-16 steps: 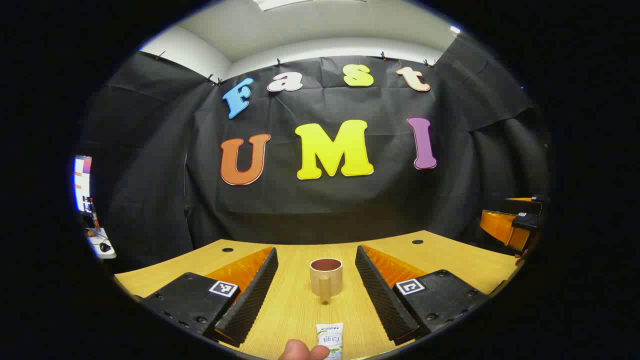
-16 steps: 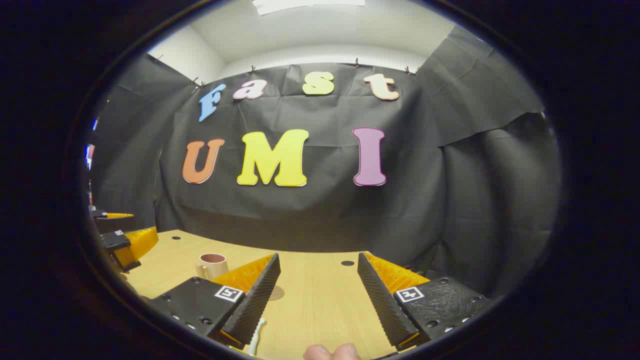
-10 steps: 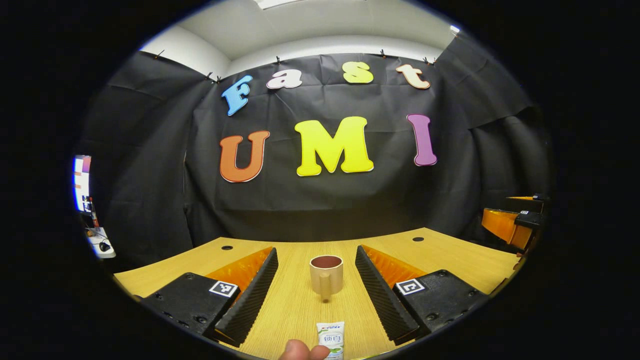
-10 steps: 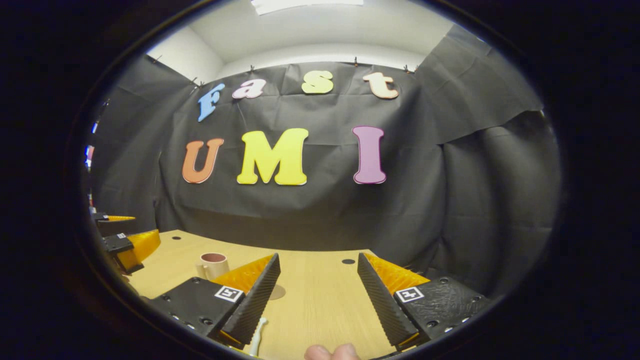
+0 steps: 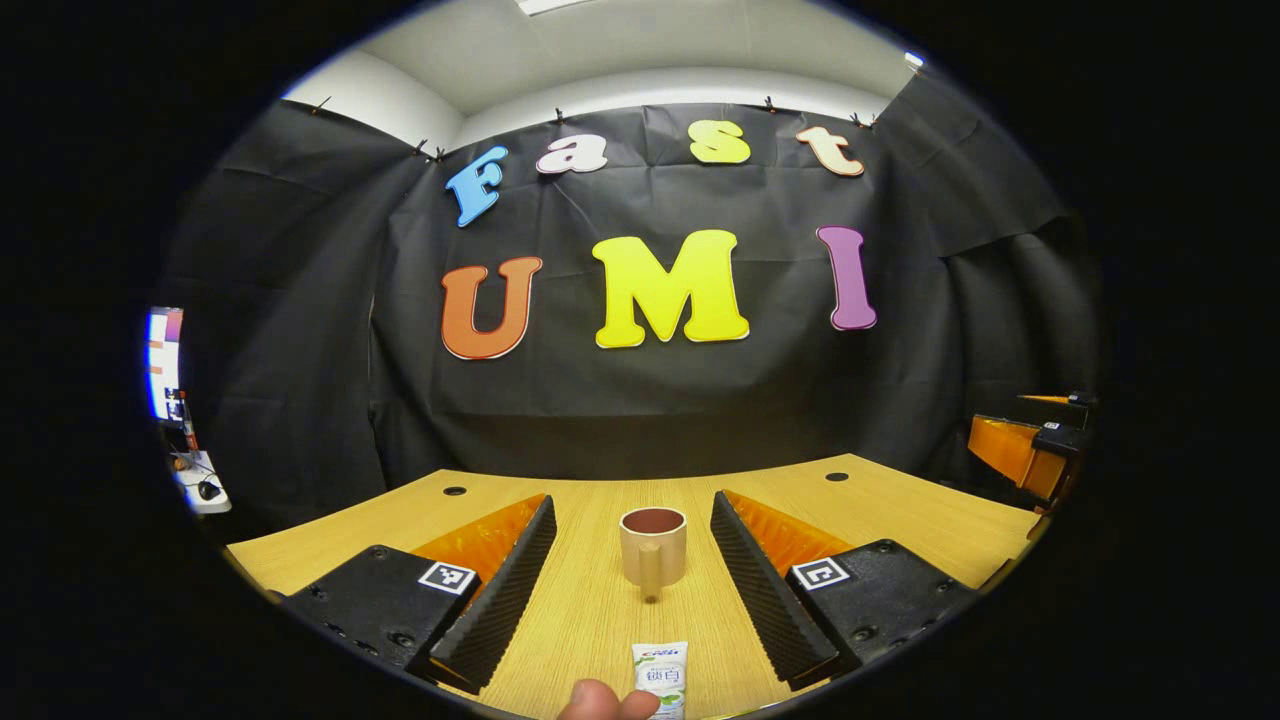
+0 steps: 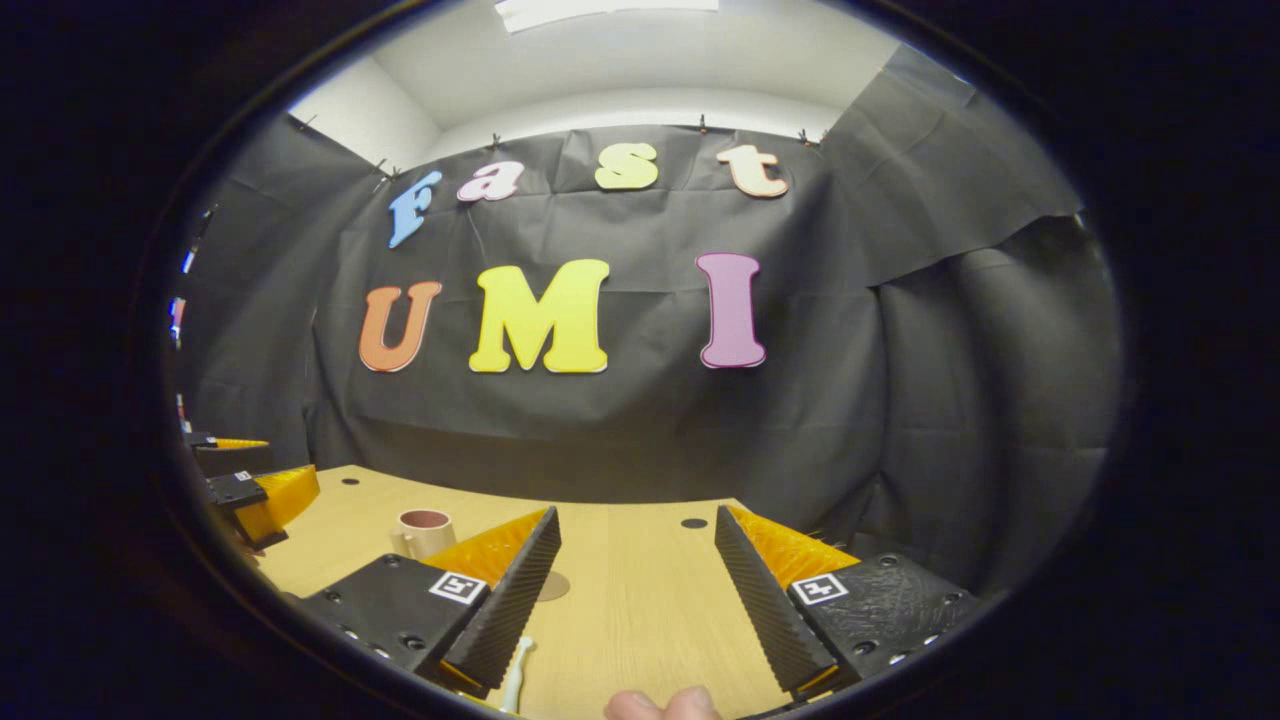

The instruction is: Put the toothbrush and toothpaste on the desktop into the cup, then pick up the cup and place it on the coaster on the desktop.

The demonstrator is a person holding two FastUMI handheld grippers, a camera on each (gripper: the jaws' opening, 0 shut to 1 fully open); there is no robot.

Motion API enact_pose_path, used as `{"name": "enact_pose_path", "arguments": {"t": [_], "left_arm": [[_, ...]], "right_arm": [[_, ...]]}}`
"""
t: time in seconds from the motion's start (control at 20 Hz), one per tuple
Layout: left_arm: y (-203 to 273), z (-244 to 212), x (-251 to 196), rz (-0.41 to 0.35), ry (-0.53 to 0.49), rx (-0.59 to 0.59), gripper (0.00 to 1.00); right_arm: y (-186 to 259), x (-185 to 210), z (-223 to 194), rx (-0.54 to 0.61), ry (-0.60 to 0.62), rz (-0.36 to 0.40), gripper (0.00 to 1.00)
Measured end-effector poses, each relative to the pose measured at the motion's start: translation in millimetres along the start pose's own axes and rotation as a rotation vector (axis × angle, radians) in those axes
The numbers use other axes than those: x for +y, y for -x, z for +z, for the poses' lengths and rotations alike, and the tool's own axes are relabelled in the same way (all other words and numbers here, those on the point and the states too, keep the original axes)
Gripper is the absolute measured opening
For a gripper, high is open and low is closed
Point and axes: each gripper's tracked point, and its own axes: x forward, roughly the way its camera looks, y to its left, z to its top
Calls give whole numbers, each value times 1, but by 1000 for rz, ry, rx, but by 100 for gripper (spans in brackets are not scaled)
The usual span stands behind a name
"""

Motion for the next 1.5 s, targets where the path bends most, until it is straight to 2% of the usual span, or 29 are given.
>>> {"name": "enact_pose_path", "arguments": {"t": [0.35,0.65,0.9,1.15,1.5], "left_arm": [[4,-13,-2,-5,11,45,100],[17,-55,-1,-14,12,191,99],[31,-106,-17,-61,41,364,99],[39,-134,-24,-83,20,451,99],[45,-170,-28,-92,25,584,99]], "right_arm": [[4,7,-13,35,0,25,94],[16,21,-48,125,8,66,94],[21,26,-75,193,5,77,93],[24,30,-97,249,1,87,96],[24,35,-107,268,18,96,94]]}}
